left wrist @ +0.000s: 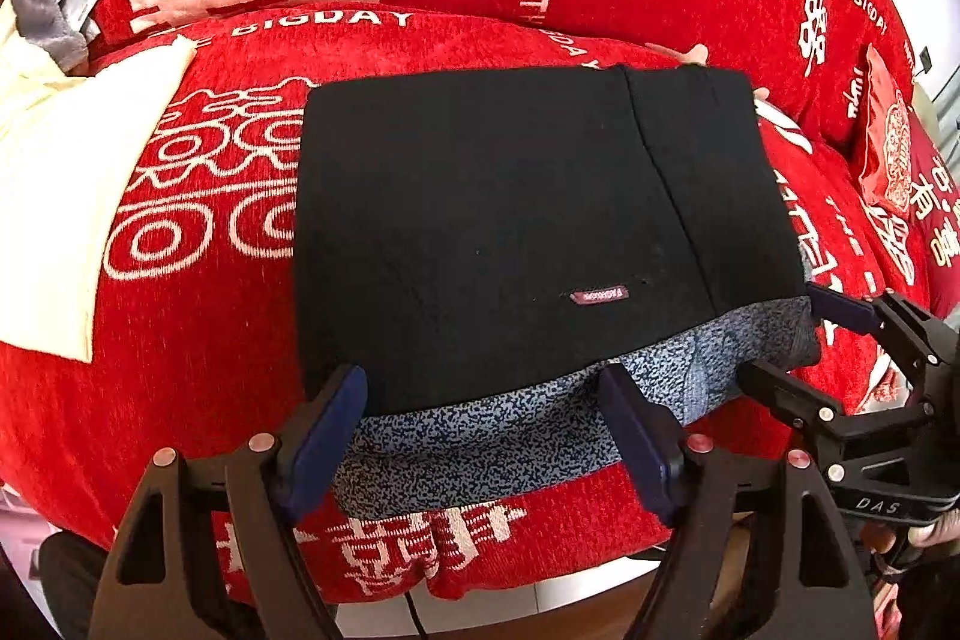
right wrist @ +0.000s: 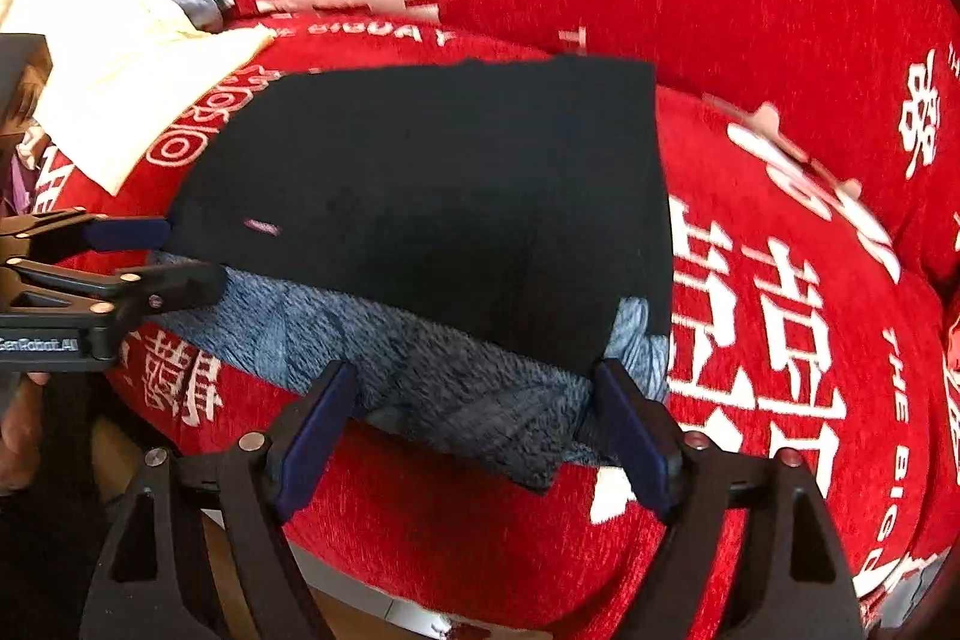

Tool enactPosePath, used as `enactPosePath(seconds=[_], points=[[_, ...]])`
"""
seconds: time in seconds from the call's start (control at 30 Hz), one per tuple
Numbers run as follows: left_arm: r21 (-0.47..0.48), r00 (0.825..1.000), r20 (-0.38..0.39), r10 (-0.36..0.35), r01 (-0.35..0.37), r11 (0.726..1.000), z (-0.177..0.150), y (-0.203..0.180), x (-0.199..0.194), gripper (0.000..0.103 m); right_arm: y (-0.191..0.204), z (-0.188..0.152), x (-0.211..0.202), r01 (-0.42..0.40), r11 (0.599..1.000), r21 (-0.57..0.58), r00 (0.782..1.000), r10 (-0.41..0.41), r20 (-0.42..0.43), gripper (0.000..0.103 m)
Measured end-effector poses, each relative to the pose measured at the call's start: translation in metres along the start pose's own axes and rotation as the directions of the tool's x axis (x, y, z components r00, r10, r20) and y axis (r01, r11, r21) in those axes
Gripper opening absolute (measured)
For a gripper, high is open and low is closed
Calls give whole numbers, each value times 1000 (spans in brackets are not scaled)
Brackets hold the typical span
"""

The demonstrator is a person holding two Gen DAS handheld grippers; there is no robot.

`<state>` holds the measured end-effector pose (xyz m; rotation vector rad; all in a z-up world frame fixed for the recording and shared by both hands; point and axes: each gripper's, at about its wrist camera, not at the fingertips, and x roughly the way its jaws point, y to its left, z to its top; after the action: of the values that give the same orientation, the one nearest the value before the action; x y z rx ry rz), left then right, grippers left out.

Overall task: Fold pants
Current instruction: 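Press and straighten the folded pants with both open grippers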

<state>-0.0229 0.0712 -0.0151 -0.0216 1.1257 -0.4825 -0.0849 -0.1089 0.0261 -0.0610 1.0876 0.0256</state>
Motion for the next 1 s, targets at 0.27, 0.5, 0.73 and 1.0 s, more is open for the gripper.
enactPosePath(seconds=[0.27,0.5,0.73,1.0], points=[[-55,997,60,-52,56,997,58,8,-7,79,-2,59,-38,-17,1000,-5,987,17,158,85],[-203,999,-28,-35,29,979,107,33,42,79,-24,126,21,-53,997,60,996,48,80,85],[-84,992,-106,72,-81,993,117,15,74,82,-44,124,78,-72,985,154,994,83,-65,85],[-47,997,6,71,-70,996,125,10,52,85,-29,131,64,1,998,69,1000,1,-27,91]])
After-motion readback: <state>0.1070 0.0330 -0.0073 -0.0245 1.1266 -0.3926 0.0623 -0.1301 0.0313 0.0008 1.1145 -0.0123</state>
